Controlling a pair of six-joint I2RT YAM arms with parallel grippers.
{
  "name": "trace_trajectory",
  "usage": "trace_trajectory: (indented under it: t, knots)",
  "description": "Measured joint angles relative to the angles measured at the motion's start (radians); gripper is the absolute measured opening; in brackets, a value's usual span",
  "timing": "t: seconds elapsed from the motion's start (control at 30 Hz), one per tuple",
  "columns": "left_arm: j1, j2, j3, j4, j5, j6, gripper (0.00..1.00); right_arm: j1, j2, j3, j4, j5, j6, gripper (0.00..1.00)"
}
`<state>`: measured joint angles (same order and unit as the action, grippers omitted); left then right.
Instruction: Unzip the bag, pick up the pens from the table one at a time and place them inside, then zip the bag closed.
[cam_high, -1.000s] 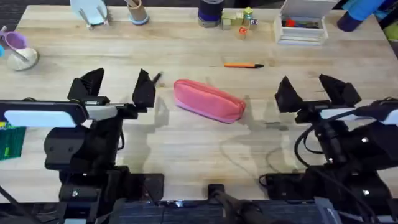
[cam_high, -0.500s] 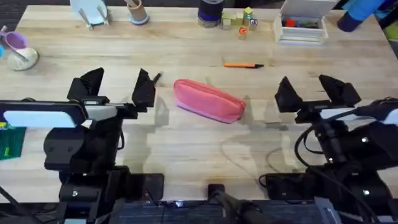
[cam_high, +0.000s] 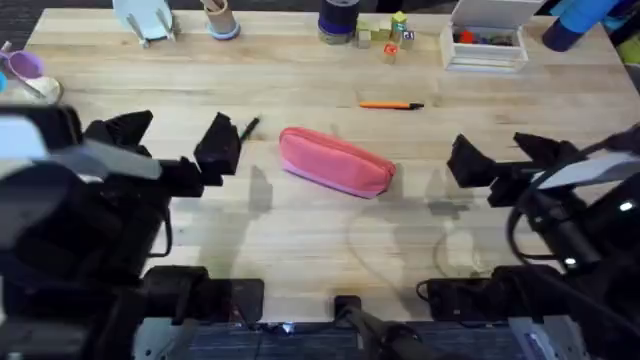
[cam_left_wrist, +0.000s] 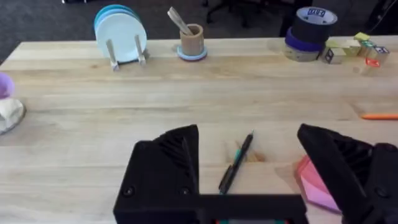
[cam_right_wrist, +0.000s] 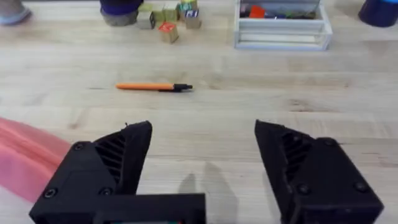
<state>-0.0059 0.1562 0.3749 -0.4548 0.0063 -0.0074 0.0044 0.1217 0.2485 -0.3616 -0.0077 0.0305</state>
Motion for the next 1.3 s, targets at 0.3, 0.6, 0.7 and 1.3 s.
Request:
trace_trajectory:
  t: [0.3, 0.6, 0.7, 1.3]
  knots:
    - [0.0, 0.297, 0.235, -0.104, 0.028, 0.0, 0.993, 0.0, 0.284, 0.293, -0.22, -0.067, 0.0, 0.995]
    - [0.0, 0.546, 0.458, -0.271, 0.158, 0.0, 0.993, 0.0, 0.608, 0.565, -0.442, -0.132, 0.0, 0.995]
    - [0.0, 0.621, 0.513, -0.321, 0.184, 0.0, 0.993, 0.0, 0.683, 0.633, -0.487, -0.14, 0.0, 0.995]
    - [0.0, 0.746, 0.585, -0.4, 0.209, 0.115, 0.994, 0.0, 0.743, 0.681, -0.498, -0.143, -0.001, 0.996]
